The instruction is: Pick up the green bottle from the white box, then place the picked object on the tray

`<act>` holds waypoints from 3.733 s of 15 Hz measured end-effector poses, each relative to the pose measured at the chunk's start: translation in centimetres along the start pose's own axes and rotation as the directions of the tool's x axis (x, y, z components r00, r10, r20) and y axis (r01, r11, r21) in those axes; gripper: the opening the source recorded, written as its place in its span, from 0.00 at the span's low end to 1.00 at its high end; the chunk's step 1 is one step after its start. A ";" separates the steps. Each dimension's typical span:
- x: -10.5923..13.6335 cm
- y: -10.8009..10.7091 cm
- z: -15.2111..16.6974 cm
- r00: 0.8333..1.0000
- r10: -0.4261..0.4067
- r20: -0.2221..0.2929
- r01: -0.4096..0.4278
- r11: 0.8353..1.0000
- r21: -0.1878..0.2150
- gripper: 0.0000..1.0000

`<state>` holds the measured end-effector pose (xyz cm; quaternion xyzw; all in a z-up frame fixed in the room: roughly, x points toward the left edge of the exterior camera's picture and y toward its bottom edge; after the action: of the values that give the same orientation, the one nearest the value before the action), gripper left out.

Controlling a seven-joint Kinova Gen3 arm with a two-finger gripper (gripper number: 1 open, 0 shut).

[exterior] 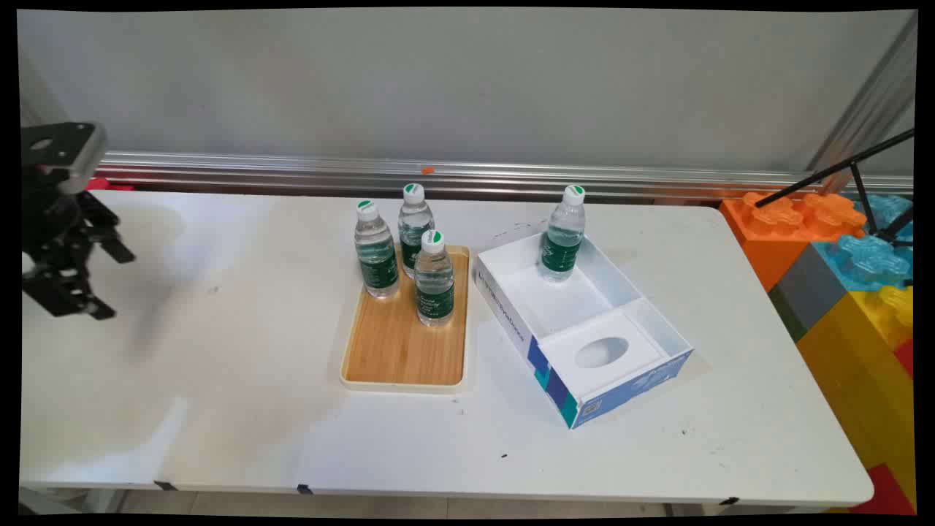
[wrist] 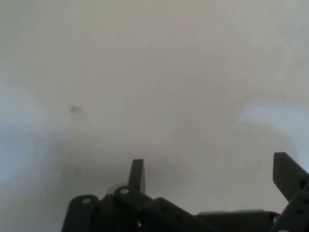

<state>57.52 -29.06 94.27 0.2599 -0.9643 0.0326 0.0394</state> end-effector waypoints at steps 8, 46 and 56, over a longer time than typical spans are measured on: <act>12.6 4.2 -2.2 0.978 -0.065 -0.198 0.054 0.997 -0.056 1.00; 50.2 -3.8 18.5 0.832 -0.138 -0.537 0.216 0.973 0.085 0.00; 48.6 -2.7 13.3 0.831 -0.128 -0.542 0.212 0.973 0.096 0.00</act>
<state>16.19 -56.74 85.71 0.3278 -0.8831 0.1729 0.2877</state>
